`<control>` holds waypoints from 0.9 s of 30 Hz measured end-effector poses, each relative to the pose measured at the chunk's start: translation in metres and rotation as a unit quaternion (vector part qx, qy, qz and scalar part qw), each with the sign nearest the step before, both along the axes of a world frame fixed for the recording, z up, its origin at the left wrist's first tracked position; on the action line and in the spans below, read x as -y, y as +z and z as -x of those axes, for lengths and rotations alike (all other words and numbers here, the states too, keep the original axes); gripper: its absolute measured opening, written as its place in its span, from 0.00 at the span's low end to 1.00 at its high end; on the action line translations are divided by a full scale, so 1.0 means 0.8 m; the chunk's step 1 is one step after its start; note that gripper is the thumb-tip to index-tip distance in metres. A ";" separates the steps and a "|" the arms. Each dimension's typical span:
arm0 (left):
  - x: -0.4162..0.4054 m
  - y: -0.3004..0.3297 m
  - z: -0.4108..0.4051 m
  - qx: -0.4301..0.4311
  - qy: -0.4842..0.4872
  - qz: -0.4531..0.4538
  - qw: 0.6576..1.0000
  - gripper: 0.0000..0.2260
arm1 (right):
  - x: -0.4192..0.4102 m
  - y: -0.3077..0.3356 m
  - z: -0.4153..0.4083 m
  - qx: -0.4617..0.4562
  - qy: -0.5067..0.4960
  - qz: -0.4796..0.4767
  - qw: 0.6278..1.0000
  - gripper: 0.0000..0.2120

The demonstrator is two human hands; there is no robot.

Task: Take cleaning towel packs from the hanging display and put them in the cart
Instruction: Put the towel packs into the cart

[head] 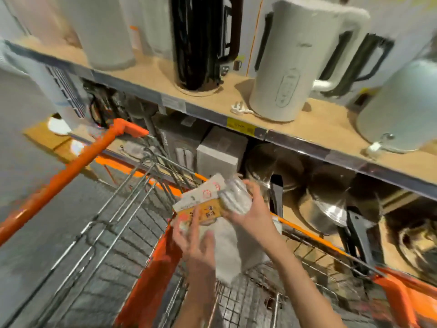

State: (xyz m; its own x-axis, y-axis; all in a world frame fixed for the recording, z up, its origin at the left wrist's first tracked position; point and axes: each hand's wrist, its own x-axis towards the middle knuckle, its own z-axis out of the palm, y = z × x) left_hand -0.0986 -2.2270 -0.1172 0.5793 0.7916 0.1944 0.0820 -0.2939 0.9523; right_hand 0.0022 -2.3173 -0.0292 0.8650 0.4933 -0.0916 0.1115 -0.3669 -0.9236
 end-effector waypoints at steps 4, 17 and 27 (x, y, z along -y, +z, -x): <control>-0.002 0.102 -0.002 0.060 -0.047 0.067 0.995 0.25 | -0.001 0.083 -0.006 0.038 -0.014 -0.059 0.997 0.31; -0.050 0.327 -0.013 0.092 -0.221 -0.039 0.970 0.28 | 0.026 0.290 -0.012 0.047 -0.056 -0.219 0.973 0.38; -0.067 0.387 -0.004 0.183 -0.299 0.025 0.936 0.23 | 0.028 0.326 0.027 0.010 -0.091 -0.245 0.965 0.44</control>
State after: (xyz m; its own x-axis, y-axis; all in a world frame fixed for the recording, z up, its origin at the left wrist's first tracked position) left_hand -0.0955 -2.1737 0.1923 0.8239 0.3599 0.4377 -0.4173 -0.1374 0.8983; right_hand -0.0193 -2.3395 0.2315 0.9403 0.3140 0.1312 0.1056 0.0975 -0.9896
